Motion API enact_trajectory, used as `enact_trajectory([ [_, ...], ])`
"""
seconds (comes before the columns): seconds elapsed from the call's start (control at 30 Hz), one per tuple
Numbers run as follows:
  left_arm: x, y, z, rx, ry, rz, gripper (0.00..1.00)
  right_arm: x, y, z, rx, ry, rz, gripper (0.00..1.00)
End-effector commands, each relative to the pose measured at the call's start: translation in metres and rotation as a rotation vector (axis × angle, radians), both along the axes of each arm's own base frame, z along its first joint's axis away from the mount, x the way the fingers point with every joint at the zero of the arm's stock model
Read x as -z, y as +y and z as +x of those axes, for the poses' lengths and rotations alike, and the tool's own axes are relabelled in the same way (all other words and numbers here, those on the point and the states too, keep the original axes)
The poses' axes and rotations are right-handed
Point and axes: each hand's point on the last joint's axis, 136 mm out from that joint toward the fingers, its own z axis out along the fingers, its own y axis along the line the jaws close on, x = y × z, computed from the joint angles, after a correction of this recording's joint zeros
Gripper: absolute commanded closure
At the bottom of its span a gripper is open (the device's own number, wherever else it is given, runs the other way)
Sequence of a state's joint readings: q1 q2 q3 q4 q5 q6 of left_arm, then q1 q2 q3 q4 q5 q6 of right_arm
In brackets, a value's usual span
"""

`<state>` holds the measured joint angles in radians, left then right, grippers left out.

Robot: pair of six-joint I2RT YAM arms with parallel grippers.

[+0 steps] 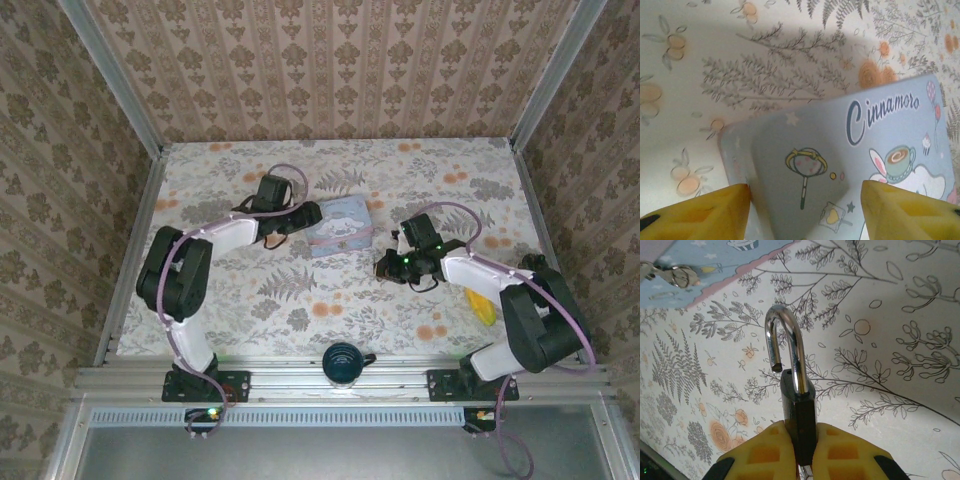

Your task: Unlock the padlock with the key

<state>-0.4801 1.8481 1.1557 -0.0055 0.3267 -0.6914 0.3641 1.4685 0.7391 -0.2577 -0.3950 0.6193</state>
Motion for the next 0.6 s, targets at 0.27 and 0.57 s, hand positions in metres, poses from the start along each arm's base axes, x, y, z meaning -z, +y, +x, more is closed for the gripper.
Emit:
enact_trajectory([
  [0.27,-0.011,-0.020,0.027,0.039,-0.020,-0.093,0.39,0.014,0.000,-0.010,-0.035,0.055,0.027,0.99],
  [0.57,-0.026,0.024,0.021,-0.077,-0.061,-0.076,0.25,0.025,-0.019,-0.013,0.017,0.089,0.013,0.96],
])
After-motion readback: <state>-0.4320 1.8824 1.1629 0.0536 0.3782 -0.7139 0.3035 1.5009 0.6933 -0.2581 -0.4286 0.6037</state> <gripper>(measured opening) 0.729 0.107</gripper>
